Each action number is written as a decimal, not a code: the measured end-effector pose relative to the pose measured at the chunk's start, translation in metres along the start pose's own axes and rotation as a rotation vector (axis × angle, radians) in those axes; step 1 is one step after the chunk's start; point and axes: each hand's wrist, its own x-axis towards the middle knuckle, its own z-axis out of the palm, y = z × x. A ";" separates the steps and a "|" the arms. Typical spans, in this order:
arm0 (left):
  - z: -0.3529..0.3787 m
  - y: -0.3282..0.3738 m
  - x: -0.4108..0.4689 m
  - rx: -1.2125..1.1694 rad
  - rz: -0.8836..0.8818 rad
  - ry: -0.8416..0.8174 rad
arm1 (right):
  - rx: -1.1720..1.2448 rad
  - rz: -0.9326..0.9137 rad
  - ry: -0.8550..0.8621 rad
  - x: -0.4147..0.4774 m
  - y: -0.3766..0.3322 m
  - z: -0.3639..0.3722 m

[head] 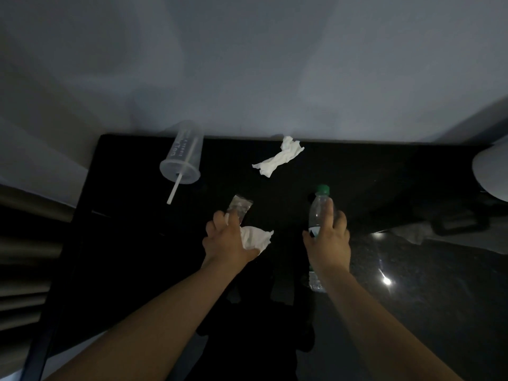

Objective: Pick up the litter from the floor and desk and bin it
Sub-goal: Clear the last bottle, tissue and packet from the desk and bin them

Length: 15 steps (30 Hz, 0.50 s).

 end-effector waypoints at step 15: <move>-0.014 -0.008 0.039 -0.321 0.093 0.070 | -0.041 -0.056 0.143 -0.001 0.004 0.015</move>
